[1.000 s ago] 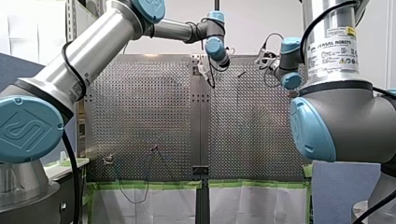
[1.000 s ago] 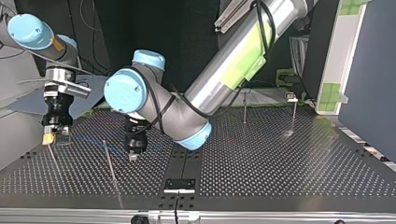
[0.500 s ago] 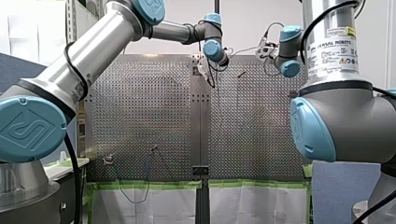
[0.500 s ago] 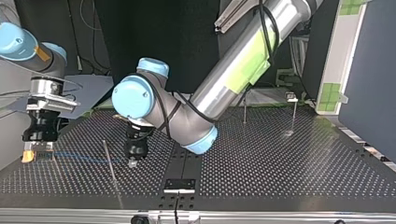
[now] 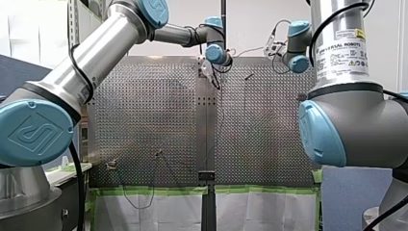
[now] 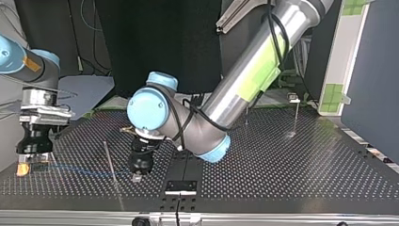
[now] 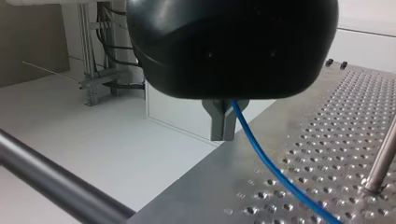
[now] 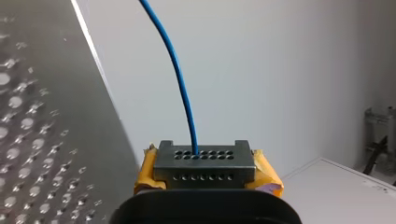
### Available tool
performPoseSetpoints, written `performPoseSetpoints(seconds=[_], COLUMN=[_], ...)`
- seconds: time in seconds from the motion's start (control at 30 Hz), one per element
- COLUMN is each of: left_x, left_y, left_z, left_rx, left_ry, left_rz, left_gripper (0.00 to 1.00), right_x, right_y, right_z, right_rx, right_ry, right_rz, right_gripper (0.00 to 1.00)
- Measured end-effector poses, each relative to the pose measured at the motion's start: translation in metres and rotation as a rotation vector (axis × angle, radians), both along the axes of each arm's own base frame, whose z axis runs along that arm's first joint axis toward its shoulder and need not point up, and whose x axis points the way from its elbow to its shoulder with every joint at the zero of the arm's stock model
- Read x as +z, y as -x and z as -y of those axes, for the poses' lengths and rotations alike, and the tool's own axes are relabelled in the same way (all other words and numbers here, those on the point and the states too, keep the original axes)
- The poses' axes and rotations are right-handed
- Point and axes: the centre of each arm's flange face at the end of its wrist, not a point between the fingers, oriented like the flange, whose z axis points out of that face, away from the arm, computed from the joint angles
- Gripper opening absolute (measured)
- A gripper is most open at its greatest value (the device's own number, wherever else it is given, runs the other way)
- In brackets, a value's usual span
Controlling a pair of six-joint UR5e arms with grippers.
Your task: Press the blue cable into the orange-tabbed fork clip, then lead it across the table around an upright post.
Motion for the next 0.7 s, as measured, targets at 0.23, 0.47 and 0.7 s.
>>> performPoseSetpoints(seconds=[0.23, 0.47, 0.7], left_x=[-0.006, -0.035, -0.043], left_y=[-0.009, -0.021, -0.029], left_z=[-0.004, -0.001, -0.001], left_rx=[-0.007, -0.020, -0.032], left_ry=[-0.007, -0.036, -0.029], left_rz=[-0.003, -0.032, -0.030], left_gripper=[0.00, 0.00, 0.00], right_x=[-0.033, -0.051, -0.069], right_y=[0.005, 0.012, 0.022], right_z=[0.018, 0.022, 0.025], right_rx=[-0.054, -0.081, -0.102], right_ry=[-0.090, -0.169, -0.253], right_rz=[-0.033, -0.051, -0.068], right_gripper=[0.00, 0.00, 0.00])
